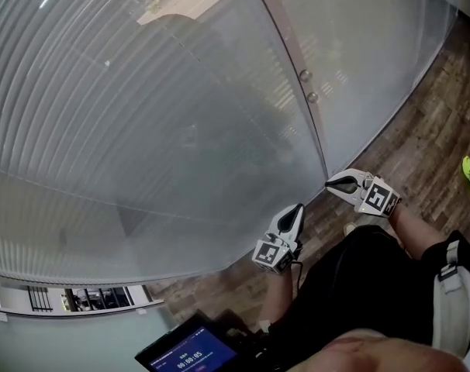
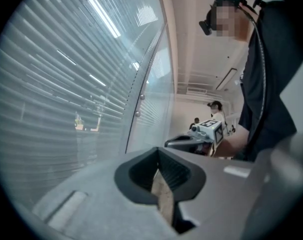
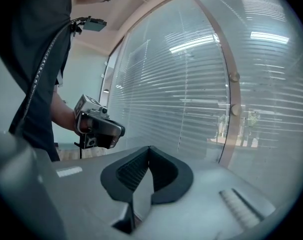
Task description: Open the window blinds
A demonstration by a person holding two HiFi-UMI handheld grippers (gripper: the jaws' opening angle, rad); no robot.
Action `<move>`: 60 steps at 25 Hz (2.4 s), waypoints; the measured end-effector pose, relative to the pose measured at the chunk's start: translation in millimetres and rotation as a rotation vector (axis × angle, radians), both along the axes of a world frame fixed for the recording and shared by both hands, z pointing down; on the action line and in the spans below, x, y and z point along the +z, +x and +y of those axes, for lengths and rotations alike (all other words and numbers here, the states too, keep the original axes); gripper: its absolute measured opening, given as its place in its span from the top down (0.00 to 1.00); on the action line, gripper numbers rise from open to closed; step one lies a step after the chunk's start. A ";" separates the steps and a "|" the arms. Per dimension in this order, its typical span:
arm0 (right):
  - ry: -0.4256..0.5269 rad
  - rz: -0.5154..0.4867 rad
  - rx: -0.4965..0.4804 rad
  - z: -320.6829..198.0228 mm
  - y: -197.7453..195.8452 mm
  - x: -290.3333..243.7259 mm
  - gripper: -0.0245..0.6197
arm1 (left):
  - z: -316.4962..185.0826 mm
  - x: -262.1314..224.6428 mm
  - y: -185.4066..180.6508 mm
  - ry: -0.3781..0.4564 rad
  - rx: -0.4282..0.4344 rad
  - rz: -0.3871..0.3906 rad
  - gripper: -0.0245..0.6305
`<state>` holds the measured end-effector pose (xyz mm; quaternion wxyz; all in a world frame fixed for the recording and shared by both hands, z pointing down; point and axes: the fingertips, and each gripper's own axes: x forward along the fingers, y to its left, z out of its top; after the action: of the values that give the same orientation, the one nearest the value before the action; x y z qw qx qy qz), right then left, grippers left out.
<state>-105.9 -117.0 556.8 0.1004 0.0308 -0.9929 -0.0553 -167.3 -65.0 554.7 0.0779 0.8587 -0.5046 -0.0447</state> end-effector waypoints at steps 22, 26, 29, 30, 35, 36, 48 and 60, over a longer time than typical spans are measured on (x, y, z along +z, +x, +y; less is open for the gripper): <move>-0.042 -0.133 -0.095 -91.1 2.0 -25.6 0.95 | -63.7 -19.3 10.6 -0.004 -0.141 -0.140 0.96; -0.061 -0.139 -0.058 -97.8 1.6 -25.5 0.95 | -70.7 -33.3 11.2 -0.005 -0.112 -0.128 0.96; -0.034 -0.101 -0.026 -104.2 8.2 -22.7 0.95 | -79.5 -37.0 18.2 -0.003 -0.071 -0.123 0.96; -0.030 -0.099 -0.006 -107.3 11.1 -22.0 0.95 | -81.9 -37.2 21.7 -0.002 -0.052 -0.125 0.96; -0.018 -0.138 0.077 -114.7 12.0 -29.4 0.95 | -90.7 -37.4 20.1 0.016 0.029 -0.122 0.96; -0.015 -0.144 0.096 -114.8 9.6 -32.5 0.95 | -90.8 -38.3 17.0 0.019 0.046 -0.118 0.96; 0.214 -0.038 0.285 -135.1 -3.9 -82.8 0.95 | -77.1 -32.4 9.4 -0.012 0.195 -0.106 0.96; 0.567 0.149 0.370 -177.3 -15.9 -158.1 0.72 | -75.1 -28.6 22.4 0.012 0.202 -0.068 0.96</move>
<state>-121.7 -294.3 398.7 0.1685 0.2330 -0.9056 -0.3119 -144.9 -140.1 526.1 0.0598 0.9066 -0.4175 -0.0107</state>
